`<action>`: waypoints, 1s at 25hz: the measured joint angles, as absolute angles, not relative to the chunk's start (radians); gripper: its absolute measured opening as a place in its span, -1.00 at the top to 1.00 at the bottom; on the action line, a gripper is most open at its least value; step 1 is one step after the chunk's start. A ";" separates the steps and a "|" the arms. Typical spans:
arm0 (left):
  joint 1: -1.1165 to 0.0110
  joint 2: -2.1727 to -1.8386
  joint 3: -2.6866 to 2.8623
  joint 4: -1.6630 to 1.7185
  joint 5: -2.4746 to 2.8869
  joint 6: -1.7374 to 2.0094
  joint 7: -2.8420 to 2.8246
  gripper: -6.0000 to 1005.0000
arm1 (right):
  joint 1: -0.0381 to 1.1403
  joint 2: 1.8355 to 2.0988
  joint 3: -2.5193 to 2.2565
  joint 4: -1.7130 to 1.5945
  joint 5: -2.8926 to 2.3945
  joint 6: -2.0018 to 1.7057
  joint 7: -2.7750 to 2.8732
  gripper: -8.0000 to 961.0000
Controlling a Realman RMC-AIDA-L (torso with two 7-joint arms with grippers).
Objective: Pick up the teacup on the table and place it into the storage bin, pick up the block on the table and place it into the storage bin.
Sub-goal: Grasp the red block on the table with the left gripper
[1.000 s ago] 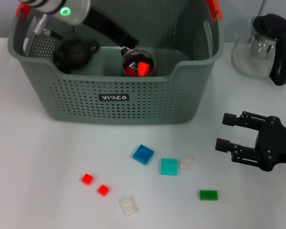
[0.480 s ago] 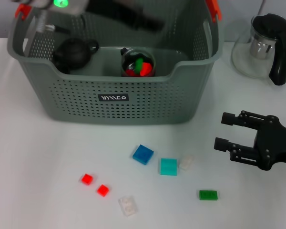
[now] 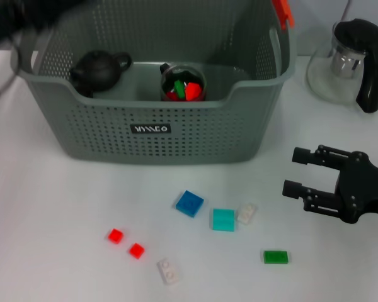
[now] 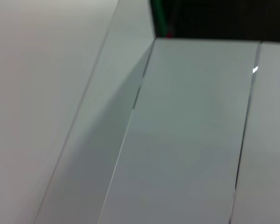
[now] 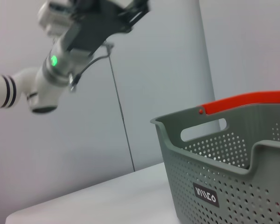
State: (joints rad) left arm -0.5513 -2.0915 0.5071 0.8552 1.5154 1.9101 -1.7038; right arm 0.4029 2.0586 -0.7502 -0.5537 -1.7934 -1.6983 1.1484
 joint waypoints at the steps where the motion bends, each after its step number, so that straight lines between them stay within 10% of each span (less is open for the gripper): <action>1: -0.538 -2.095 0.502 0.850 1.571 1.923 -1.670 -0.41 | 0.404 2.058 -0.750 -0.554 -1.794 -1.699 1.150 -0.53; 25: -0.419 -2.167 0.519 0.801 2.410 1.616 -1.102 -0.35 | 0.401 2.057 -0.750 -0.554 -1.794 -1.697 1.152 -0.53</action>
State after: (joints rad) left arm -0.4192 -2.1669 0.5187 0.8015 2.4099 1.6162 -1.1017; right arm 0.4014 2.0571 -0.7500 -0.5538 -1.7944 -1.6970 1.1520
